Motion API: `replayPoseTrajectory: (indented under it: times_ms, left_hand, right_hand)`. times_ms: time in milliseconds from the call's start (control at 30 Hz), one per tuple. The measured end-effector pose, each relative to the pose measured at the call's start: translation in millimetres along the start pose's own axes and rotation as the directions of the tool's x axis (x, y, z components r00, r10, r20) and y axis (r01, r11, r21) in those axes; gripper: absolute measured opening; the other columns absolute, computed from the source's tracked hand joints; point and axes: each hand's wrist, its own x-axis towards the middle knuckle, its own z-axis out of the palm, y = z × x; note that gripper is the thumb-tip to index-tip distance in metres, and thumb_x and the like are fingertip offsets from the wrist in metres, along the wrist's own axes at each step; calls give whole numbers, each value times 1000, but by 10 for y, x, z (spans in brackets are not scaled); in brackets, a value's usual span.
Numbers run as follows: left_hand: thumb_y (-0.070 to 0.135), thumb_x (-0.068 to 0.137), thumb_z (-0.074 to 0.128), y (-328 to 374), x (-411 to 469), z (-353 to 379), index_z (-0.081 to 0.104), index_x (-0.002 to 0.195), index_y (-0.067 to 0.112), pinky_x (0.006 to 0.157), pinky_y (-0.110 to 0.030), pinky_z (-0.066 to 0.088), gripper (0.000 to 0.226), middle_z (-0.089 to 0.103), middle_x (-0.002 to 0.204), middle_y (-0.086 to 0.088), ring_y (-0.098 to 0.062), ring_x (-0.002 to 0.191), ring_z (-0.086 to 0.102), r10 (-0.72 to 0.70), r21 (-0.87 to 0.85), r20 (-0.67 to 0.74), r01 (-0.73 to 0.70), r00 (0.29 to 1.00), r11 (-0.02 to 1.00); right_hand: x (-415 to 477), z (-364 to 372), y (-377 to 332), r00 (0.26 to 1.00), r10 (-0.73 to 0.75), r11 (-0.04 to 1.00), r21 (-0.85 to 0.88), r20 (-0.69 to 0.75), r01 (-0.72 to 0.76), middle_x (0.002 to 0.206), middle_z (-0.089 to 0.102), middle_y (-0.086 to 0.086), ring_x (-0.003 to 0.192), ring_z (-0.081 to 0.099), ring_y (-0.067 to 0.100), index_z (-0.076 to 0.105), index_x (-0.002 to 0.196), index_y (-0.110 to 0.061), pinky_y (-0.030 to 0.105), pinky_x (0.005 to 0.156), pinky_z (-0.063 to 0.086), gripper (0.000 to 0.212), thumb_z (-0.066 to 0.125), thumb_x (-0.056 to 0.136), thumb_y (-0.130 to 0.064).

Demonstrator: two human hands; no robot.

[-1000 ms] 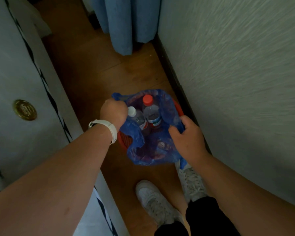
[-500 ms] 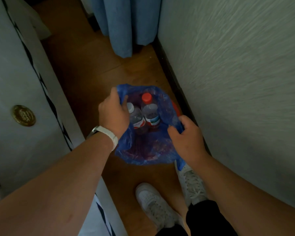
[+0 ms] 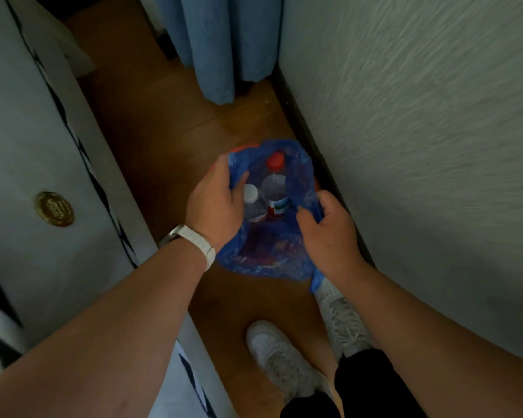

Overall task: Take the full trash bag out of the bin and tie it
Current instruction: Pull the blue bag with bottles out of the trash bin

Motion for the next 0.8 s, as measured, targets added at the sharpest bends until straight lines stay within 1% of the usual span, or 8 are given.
replayPoseTrajectory:
  times_ms: [100,200,333,433,533,633,700,800]
  left_hand:
    - [31,95,50,-105,-25,-103,52,107,12,73,-46,52,23,65,96,-11,-29,87,64,-129,113,-10,129,992,985]
    - [25,94,52,-136,-116,-201,52,99,11,71,-41,48,14,59,96,-12,-32,87,60,-249,210,0,243,969,947]
    - [23,94,52,59,-245,-407,54,91,10,68,-37,44,14,57,90,-9,-28,82,59,-280,122,-53,284,959,951]
    - [22,94,53,295,-330,-626,59,100,11,70,-33,43,14,64,96,-9,-24,86,61,-281,49,-103,287,954,957]
    - [22,94,51,521,-405,-881,58,108,18,73,-32,45,16,65,100,-5,-21,88,61,-240,18,-127,244,962,970]
    - [25,95,50,746,-496,-1143,60,104,20,68,-32,47,15,66,91,-3,-21,79,62,-217,9,-133,221,967,975]
    - [26,94,51,896,-574,-1306,60,92,20,59,-25,42,11,63,79,-1,-17,67,59,-228,18,-141,232,963,972]
    - [26,92,55,1131,-722,-1577,47,67,18,47,-21,30,28,49,61,-1,-15,52,48,-196,67,-187,212,962,975]
  right_hand:
    - [-44,-15,-52,999,25,1000,-12,-25,-25,69,58,-10,63,58,15,53,85,-36,51,64,55,9,50,78,-42]
    - [-109,-47,-128,998,59,997,-54,-18,-60,80,64,-11,69,63,14,53,96,-41,48,67,56,21,53,75,-38]
    - [-235,-146,-307,998,59,997,-45,2,-58,89,65,-10,75,64,11,53,103,-41,46,70,57,30,60,80,-22]
    - [-333,-243,-529,998,53,998,-46,21,-52,91,64,-12,76,64,9,54,106,-39,42,68,57,25,60,84,-27]
    - [-426,-334,-805,999,17,999,-31,30,-16,85,62,-16,72,61,-2,56,99,-39,26,62,50,17,59,87,-26]
    - [-548,-443,-1113,999,-22,1000,-3,31,22,84,61,-17,70,57,-13,58,97,-32,10,56,41,14,58,90,-20]
    - [-649,-546,-1310,999,-44,999,-4,26,44,83,59,-17,68,56,-16,58,97,-27,6,53,41,12,57,92,-16]
    - [-848,-754,-1603,997,-71,989,-128,14,73,83,61,-10,71,60,2,59,101,-23,14,58,43,11,52,94,-19]
